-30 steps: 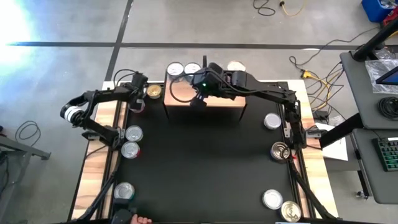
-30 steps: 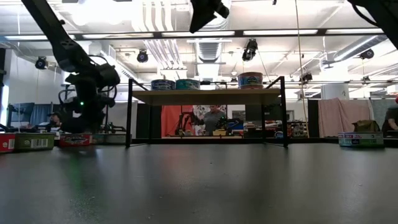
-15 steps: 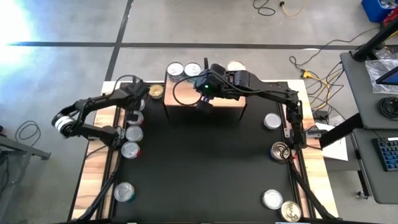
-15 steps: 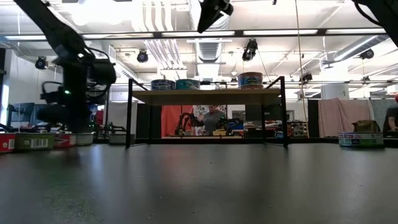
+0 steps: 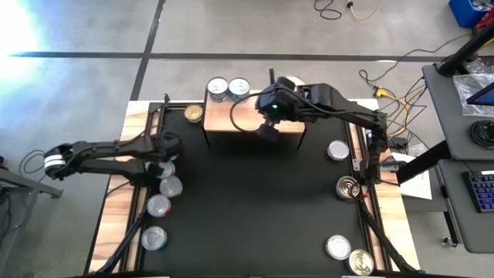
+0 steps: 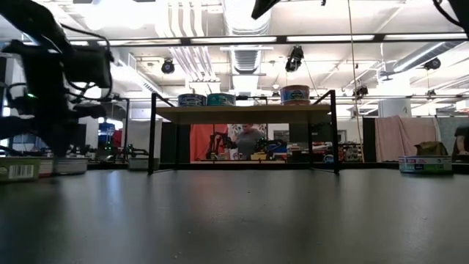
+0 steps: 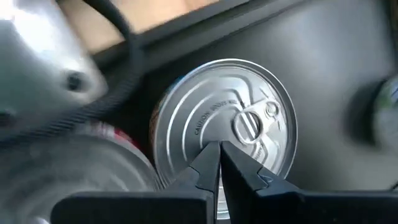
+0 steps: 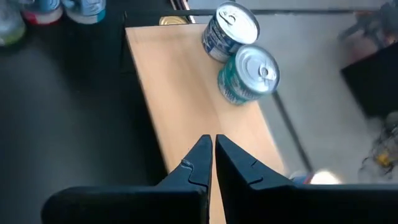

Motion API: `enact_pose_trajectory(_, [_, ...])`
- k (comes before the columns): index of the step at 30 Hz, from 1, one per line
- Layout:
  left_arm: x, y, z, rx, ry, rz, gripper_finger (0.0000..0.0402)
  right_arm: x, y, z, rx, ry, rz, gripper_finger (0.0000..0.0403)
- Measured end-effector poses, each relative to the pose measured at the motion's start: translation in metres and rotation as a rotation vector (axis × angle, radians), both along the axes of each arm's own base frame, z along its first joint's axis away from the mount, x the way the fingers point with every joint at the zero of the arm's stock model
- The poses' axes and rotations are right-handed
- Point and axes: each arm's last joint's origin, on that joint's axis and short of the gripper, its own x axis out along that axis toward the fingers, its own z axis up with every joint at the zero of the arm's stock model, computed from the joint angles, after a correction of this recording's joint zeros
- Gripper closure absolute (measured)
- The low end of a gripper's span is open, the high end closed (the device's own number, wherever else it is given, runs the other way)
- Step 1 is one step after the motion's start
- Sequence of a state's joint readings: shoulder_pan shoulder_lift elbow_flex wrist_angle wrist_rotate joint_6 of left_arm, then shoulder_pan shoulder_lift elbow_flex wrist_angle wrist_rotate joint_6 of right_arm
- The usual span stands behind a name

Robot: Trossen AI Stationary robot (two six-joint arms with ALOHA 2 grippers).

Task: Stack canned seafood by type on shelf
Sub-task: Move the tuna cans to the middle left of the table

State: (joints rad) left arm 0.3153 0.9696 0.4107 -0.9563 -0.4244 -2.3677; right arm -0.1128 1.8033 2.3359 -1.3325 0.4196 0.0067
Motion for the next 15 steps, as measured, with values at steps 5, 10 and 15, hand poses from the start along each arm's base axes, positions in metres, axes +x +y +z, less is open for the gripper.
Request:
enact_pose_trajectory(5, [0.005, -0.023, 0.003, -0.004, -0.029, -0.261, 0.0402, -0.022, 0.028, 0.007, 0.167, -0.049, -0.147, 0.039])
enact_pose_trajectory(10, [0.008, -0.048, 0.003, -0.036, -0.022, -0.49, 0.0401, -0.027, 0.075, 0.005, 0.279, -0.079, -0.171, 0.039])
enact_pose_trajectory(15, [0.008, -0.075, 0.001, -0.045, -0.04, -0.635, 0.0402, -0.025, 0.133, -0.005, 0.363, -0.088, -0.131, 0.039])
